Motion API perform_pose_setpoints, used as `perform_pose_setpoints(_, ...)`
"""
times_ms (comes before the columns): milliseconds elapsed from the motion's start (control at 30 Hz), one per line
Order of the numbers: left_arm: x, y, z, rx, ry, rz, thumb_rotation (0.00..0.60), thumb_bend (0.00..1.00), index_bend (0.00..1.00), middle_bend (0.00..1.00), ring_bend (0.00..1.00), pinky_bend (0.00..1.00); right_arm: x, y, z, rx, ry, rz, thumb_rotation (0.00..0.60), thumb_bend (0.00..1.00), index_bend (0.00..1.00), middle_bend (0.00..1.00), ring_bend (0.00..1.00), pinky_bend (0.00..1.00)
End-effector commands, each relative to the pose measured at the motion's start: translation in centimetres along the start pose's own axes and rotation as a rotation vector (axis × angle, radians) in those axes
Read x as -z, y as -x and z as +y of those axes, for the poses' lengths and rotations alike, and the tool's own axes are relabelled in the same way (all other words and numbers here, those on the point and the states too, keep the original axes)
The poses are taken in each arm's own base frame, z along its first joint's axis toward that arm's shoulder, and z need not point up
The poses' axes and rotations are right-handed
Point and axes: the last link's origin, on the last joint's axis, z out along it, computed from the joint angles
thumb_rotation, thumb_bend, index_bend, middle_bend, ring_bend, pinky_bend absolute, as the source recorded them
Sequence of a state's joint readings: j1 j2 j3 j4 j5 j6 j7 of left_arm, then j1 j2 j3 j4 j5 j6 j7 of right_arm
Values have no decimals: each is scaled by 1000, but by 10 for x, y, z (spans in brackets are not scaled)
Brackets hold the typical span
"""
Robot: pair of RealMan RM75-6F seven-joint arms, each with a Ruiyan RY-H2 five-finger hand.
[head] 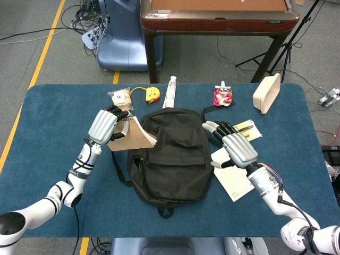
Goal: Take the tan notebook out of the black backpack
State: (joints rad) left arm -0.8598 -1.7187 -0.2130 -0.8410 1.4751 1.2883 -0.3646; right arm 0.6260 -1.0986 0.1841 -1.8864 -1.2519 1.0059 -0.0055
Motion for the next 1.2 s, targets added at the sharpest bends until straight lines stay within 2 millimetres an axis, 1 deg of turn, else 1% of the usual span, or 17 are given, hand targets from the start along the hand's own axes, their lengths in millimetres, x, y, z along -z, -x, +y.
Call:
perform_pose_setpoints(33,10,14,6,-25,21,-79,600,470,437,544,412,363,1,-2,2,-3,11,12,600,0,0,67,0,53)
perform_pose_setpoints(67,13,16,7,-31,29,-102,600,469,421,517,394,363,1,-2,3,-3,14,13,600,0,0,67,0,53)
perform_pose_setpoints(133,19,19,10,-32,43,-155,600,449,358,420,334,363,2,-3,4,-6,19,18,600,0,0,67,0,53)
perform_pose_setpoints(200,23,18,17,-26,58,-186,600,385,256,294,258,362,3,-4,4,-10,22,22,600,0,0,67,0,53)
perform_pose_setpoints(233,25,17,20,-24,67,-190,600,358,218,256,236,361,3,-5,4,-11,23,25,600,0,0,67,0,53)
perform_pose_setpoints(333,29,11,31,-11,90,-188,599,306,144,188,201,349,3,-5,5,-11,26,25,600,0,0,67,0,53)
perform_pose_setpoints(367,30,9,34,-4,97,-182,591,297,127,172,190,342,3,-5,5,-11,27,26,600,0,0,67,0,53)
perform_pose_setpoints(400,31,6,36,1,102,-176,571,289,114,161,180,334,3,-5,6,-10,29,26,600,0,0,67,0,53)
perform_pose_setpoints(500,35,-6,43,15,122,-154,523,275,107,158,176,327,4,-6,7,-13,36,30,600,0,0,67,0,53)
perform_pose_setpoints(767,37,-35,46,33,117,-119,503,262,107,157,175,319,5,-8,10,-18,46,38,600,0,0,67,0,53)
perform_pose_setpoints(900,39,-45,41,13,86,-120,499,261,107,157,175,317,7,-8,12,-15,54,35,600,0,0,67,0,53)
perform_pose_setpoints(967,41,-48,35,-1,59,-129,498,260,107,157,176,315,9,-9,14,-7,61,29,600,0,0,67,0,53)
perform_pose_setpoints(1067,49,-53,23,-34,8,-136,513,260,110,157,176,312,13,-11,20,30,80,26,600,11,0,67,0,53)
perform_pose_setpoints(1100,53,-55,19,-41,-11,-138,546,260,111,157,176,311,15,-12,23,47,88,26,600,24,0,67,0,53)
perform_pose_setpoints(1167,62,-59,7,-46,-68,-146,589,260,115,157,176,310,21,-13,29,86,109,23,600,66,0,67,0,53)
perform_pose_setpoints(1200,67,-61,2,-44,-95,-151,600,260,118,158,176,308,24,-13,31,97,120,21,600,78,0,67,0,53)
